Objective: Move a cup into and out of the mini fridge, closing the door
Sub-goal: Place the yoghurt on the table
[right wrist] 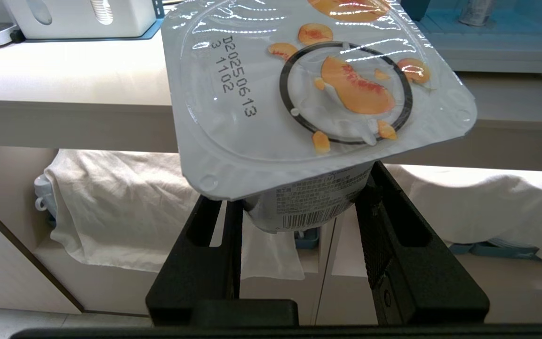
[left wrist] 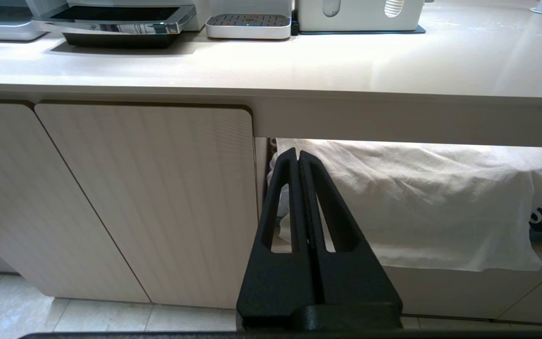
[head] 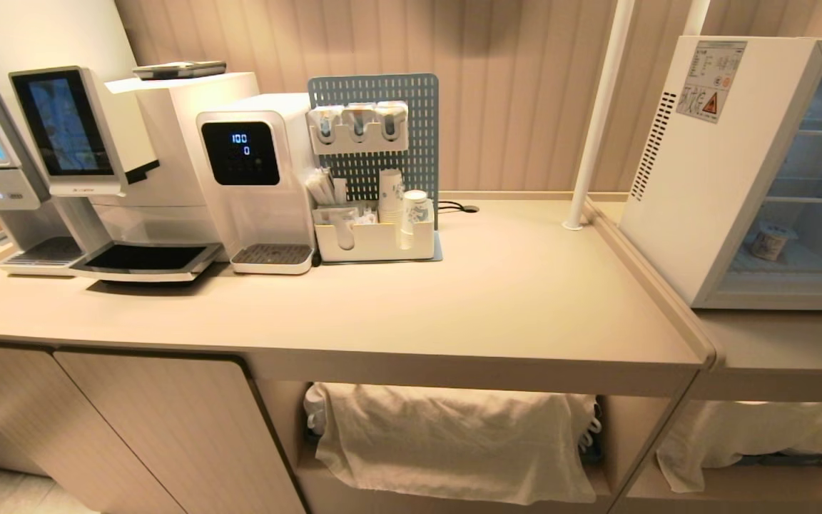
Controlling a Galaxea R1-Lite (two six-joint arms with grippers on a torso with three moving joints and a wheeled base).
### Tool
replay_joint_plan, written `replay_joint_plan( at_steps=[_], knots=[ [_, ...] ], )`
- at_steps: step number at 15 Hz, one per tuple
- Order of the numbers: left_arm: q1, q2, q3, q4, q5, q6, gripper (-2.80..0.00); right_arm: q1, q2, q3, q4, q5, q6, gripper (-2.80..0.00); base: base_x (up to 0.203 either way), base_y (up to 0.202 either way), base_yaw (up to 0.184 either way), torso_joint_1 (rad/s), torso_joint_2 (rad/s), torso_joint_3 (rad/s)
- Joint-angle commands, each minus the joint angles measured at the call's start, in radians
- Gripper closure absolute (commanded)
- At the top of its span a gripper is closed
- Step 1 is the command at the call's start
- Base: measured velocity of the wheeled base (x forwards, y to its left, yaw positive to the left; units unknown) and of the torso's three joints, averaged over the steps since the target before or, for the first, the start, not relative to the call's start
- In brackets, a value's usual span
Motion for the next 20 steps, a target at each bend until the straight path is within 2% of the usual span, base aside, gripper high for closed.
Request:
replay_joint_plan(
  at_steps=[1,13,16,20],
  knots=[
    [0.0,0.0,0.0,0.0,0.0,-0.001,0.0,0.0,0.001,0.0,0.0,0.0,0.0,0.0,0.0,0.0,0.0,0.0,0.0,0.0],
    [0.0,0.0,0.0,0.0,0.0,-0.001,0.0,0.0,0.0,-0.002,-0.009,0.002,-0.006,0.0,0.0,0.0,0.0,0.0,0.0,0.0],
    [0.0,0.0,0.0,0.0,0.0,-0.001,0.0,0.0,0.026,-0.152,0.022,0.065,-0.014,0.0,0.0,0.0,0.0,0.0,0.0,0.0],
    [0.0,0.0,0.0,0.0,0.0,-0.001,0.0,0.0,0.313,-0.332,0.069,0.192,-0.008,0.0,0.0,0.0,0.0,0.0,0.0,0.0]
  ],
)
